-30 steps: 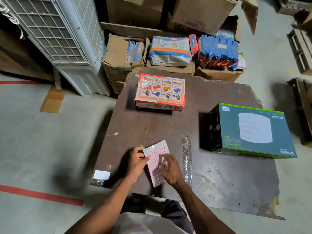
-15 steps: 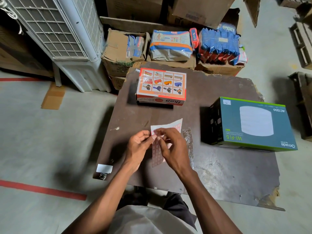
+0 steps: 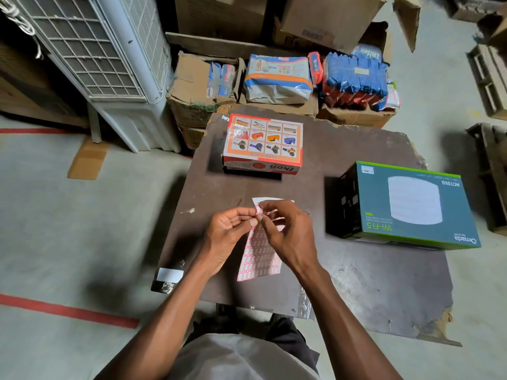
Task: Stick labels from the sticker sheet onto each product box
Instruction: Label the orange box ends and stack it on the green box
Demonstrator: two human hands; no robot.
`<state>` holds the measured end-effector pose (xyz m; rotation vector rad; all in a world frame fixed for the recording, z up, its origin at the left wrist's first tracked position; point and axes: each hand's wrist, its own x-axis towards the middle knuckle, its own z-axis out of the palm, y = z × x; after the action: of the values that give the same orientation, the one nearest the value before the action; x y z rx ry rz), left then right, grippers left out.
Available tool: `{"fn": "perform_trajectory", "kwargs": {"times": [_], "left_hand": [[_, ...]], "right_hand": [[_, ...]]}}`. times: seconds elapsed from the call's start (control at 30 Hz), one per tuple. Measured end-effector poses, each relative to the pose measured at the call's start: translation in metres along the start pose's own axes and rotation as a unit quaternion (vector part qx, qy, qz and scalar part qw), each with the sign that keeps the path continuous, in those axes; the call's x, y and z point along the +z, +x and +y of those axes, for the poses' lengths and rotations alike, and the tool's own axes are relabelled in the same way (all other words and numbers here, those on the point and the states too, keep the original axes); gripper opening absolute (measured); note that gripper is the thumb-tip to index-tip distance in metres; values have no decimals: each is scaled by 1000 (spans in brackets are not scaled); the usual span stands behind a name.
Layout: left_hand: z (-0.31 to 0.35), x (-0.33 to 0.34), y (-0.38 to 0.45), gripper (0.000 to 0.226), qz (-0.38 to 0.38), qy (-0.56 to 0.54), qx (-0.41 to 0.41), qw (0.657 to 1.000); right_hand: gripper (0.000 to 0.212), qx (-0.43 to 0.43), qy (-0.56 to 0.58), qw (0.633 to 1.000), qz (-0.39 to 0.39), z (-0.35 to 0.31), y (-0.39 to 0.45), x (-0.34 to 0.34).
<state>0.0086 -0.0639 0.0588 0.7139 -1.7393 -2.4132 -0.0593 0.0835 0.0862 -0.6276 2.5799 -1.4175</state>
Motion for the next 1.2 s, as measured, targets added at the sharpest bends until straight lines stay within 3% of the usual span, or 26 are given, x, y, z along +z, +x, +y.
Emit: {"fn": "perform_trajectory", "kwargs": {"times": [0.17,0.43,0.77,0.97,1.2], "left_hand": [[2,3,1,14,19,10,3,1000],[4,1,4,6,18,25,7,999],[13,-3,4,18,-2,106,43,993],[13,-6,7,7,-18,153,62,986],[10,0,7,8,-11,130,73,989]], "right_hand": [[9,14,17,1000,-11,-3,2,-3],[14,2,8,1000,-28,-2,4,-6],[16,-50,-18,998,-34,-4,5,-9],[16,-38,-5,999,-21,-3,6,-8],[13,-8,26,1000,-12,0,8,-5]]}}
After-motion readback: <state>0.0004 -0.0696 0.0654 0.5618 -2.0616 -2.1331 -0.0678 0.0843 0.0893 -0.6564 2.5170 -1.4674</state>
